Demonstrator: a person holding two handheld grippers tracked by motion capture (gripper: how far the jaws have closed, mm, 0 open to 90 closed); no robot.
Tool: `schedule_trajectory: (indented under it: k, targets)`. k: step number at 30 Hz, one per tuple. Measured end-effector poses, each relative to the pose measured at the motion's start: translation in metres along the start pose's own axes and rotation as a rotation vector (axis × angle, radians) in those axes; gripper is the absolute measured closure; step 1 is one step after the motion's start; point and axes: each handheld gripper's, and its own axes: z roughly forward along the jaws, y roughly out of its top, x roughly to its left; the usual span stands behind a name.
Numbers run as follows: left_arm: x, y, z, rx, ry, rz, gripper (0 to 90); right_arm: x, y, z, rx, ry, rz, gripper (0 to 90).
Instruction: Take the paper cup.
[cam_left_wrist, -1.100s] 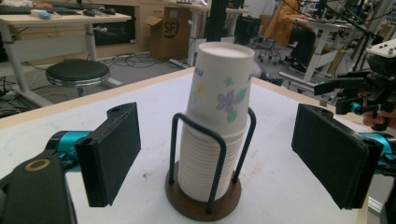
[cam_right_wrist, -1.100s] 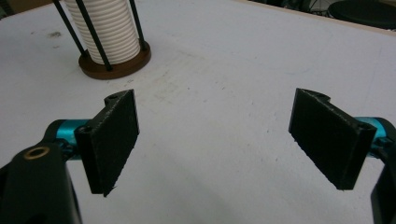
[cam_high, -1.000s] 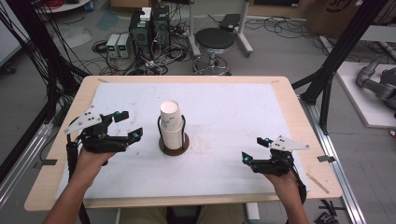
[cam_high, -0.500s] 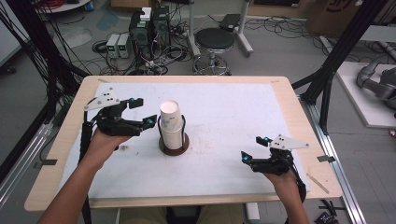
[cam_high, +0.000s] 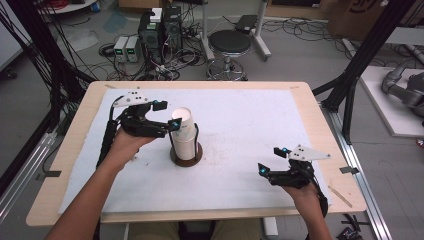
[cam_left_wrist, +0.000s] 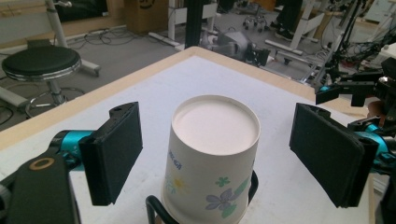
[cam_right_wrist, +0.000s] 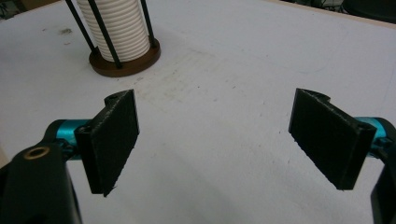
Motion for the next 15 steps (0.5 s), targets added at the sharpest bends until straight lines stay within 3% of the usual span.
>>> schedule_trajectory:
  k: [8, 11, 15]
  targets:
    - [0.001, -0.003, 0.017, 0.038, -0.009, 0.000, 22.7, 0.001, 0.000, 0.001, 0.004, 0.006, -0.001, 16.2]
    - [0.002, -0.004, 0.020, 0.045, -0.028, 0.009, 31.0, 0.000, 0.000, 0.001, 0.004, 0.007, -0.003, 16.3]
    - [0.002, -0.004, 0.020, 0.044, -0.039, 0.024, 35.2, 0.000, -0.001, 0.000, 0.006, 0.007, 0.001, 16.2]
